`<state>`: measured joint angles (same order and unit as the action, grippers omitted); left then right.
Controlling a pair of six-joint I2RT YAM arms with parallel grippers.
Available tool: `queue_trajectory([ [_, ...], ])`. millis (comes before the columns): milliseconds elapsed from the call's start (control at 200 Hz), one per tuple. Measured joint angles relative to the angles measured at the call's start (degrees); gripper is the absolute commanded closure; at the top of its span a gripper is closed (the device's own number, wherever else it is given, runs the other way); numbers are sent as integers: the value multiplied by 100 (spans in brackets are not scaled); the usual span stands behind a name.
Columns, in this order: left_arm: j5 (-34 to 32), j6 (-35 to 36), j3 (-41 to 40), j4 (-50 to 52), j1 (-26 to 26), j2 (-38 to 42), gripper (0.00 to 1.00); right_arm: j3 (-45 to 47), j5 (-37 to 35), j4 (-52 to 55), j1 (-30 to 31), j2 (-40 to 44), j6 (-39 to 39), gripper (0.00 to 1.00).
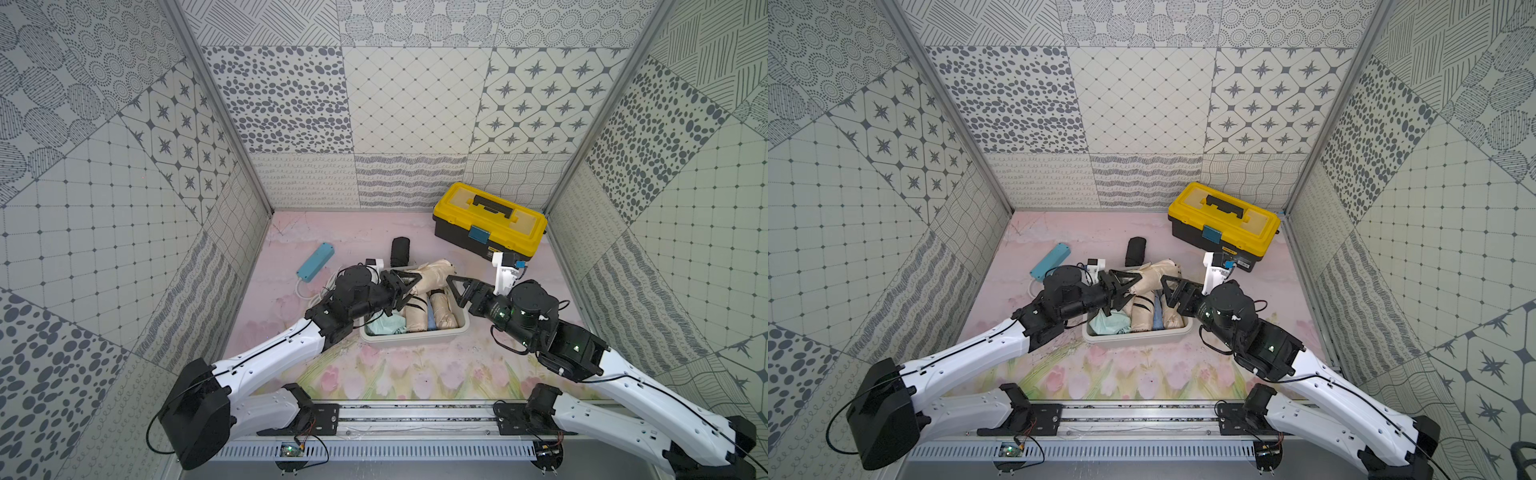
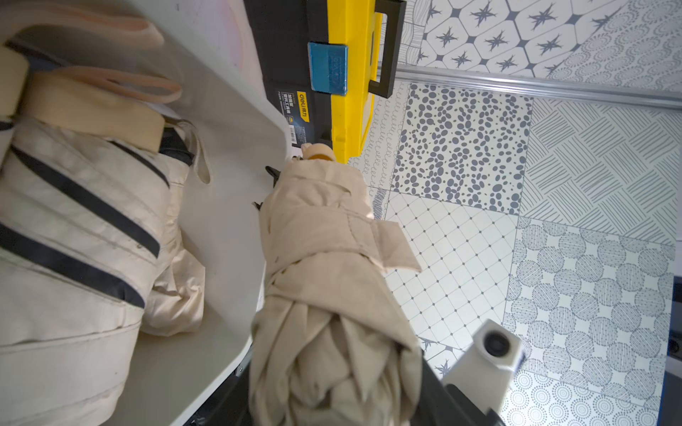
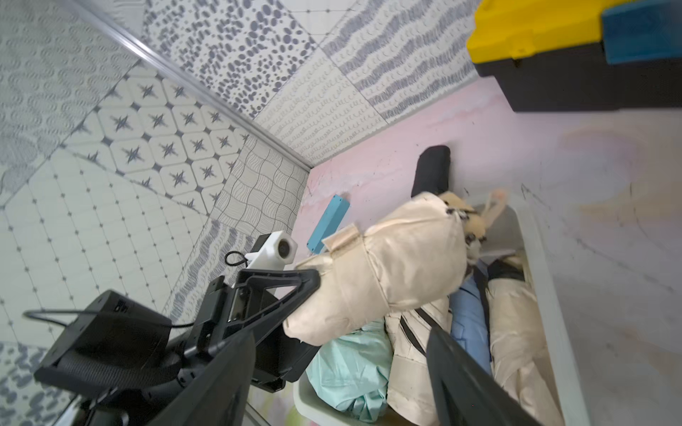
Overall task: Put the umbrella into the storage box
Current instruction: Place the umbrella in the storage box.
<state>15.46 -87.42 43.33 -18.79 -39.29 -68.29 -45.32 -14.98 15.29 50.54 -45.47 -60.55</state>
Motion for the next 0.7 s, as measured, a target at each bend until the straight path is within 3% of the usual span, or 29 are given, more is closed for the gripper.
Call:
queue_trajectory([
  [155,55,372,-4,-514,2,-70,100,625,79,-857,-166,-404,-1880,18],
  [290,92,669,-13,-758,2,-66,100,938,83,-1589,-223,-660,-2931,17],
  [430,61,872,-22,-929,4,-66,100,1025,66,-2214,-238,-831,-3464,16],
  [701,-72,1099,-52,-1200,4,-59,100,1025,-13,-2900,-243,-1091,-3637,15],
])
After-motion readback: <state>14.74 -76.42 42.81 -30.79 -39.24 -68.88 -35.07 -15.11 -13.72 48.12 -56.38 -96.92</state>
